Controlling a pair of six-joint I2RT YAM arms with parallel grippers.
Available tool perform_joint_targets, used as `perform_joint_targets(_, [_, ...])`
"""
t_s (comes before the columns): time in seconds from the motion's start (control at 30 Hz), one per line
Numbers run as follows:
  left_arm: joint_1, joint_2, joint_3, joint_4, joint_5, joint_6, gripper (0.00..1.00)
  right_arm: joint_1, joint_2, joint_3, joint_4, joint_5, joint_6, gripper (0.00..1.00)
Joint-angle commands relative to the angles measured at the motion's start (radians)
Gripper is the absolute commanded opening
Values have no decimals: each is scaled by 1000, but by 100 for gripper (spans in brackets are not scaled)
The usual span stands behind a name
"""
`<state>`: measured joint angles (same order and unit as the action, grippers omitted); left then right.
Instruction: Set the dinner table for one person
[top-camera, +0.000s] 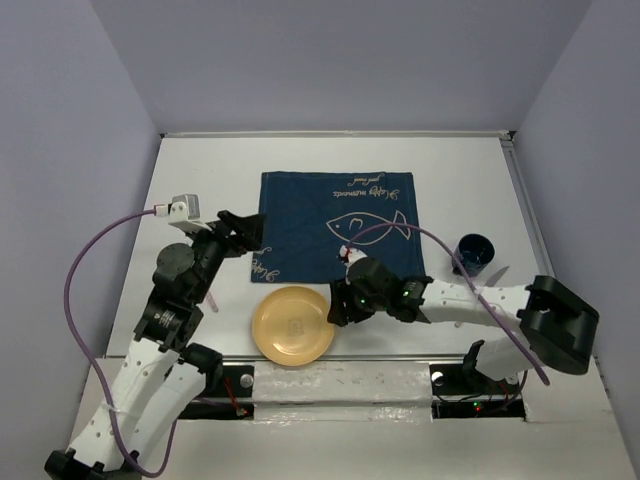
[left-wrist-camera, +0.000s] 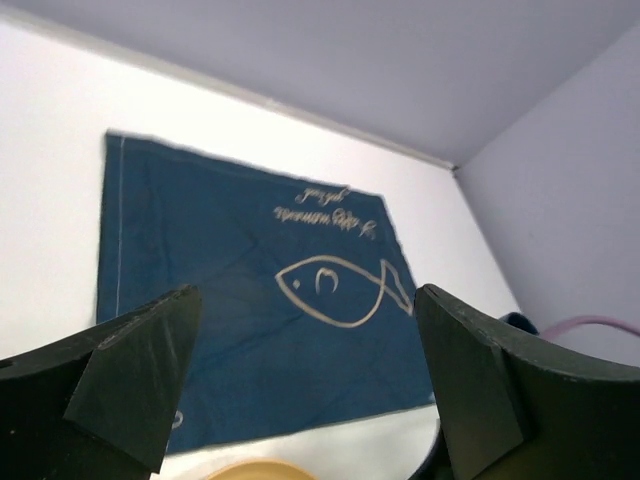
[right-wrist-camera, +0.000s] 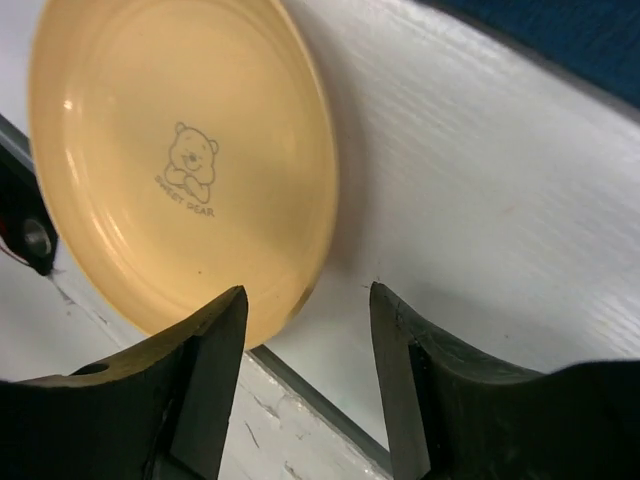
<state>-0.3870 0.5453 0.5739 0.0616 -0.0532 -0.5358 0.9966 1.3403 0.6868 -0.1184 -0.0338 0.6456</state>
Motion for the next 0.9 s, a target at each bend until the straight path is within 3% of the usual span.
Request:
perform_joint_targets(0.0, [-6, -47, 144, -51, 101, 176, 99, 54, 129, 86, 57, 63, 61, 56])
perform_joint_targets(0.13, [-6, -79, 169, -114, 70, 258, 99, 54, 187, 112, 59, 81, 69, 44])
perform_joint_targets(0.23, [-6, -114, 126, -118, 9, 305, 99, 63, 212, 132, 56, 66, 60, 7])
perform_joint_targets(0.27, [-6, -125, 113, -121, 0, 313, 99, 63, 211, 135, 51, 64, 58, 0])
perform_joint_targets(0.43, [-4, -159, 100, -117, -10, 336, 99, 63, 36, 135, 5, 92, 43, 0])
perform_joint_targets(0.57, [5, -192, 95, -111, 7, 336, 99, -90, -24, 204, -46, 74, -36, 0])
perform_joint_targets(0.73, [14, -226, 84, -101, 42, 330, 99, -353, 77, 353, -64, 58, -147, 0])
perform_joint_targets(0.87, [13, -229, 84, -103, 49, 330, 99, -453, 253, 522, -110, 41, -185, 0])
